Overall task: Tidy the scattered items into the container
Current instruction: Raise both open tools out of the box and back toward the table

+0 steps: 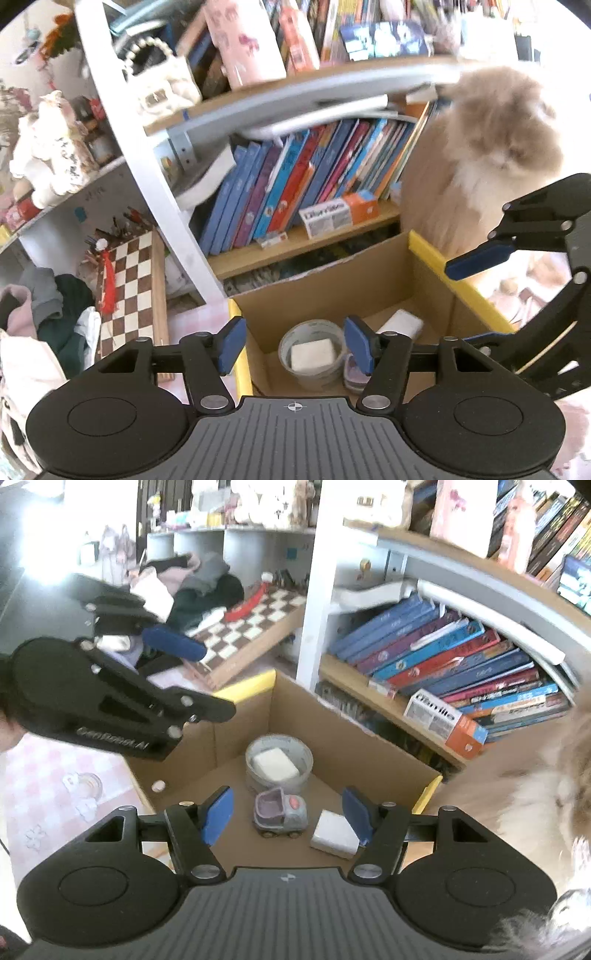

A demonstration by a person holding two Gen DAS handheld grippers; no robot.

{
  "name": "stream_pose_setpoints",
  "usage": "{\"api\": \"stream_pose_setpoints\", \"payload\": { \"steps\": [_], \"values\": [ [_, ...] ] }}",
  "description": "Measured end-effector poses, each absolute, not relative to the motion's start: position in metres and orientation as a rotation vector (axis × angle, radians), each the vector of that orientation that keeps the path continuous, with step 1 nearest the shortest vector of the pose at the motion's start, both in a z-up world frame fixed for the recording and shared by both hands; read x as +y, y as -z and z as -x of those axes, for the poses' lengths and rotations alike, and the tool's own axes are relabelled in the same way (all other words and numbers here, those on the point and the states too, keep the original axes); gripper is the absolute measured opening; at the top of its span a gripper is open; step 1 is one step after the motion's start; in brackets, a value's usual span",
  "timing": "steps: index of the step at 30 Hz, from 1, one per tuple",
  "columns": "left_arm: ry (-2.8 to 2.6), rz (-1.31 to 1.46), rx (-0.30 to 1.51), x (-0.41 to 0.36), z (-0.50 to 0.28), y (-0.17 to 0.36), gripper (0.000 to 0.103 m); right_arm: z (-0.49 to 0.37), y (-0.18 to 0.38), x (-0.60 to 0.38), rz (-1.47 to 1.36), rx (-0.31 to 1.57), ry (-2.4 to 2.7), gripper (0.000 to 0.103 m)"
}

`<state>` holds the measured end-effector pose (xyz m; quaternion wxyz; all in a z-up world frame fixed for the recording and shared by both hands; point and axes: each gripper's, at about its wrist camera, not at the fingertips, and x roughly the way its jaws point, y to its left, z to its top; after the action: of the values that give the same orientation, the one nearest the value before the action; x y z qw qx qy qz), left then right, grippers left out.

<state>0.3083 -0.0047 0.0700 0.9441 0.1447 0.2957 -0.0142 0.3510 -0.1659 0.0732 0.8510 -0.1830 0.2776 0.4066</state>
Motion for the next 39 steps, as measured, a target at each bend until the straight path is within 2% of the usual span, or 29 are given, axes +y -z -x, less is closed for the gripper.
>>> {"api": "stream_pose_setpoints", "payload": {
  "steps": [14,39],
  "values": [
    [-0.022,-0.165,0.485,0.005,-0.215,-0.081,0.069,-0.278,-0.094,-0.205,0.272,0.499,-0.688,0.069],
    [-0.047,-0.079,0.533,0.034,-0.099,-0.046,0.076,-0.144,-0.05,-0.238,0.184,0.571,-0.355,0.076]
  ]
}}
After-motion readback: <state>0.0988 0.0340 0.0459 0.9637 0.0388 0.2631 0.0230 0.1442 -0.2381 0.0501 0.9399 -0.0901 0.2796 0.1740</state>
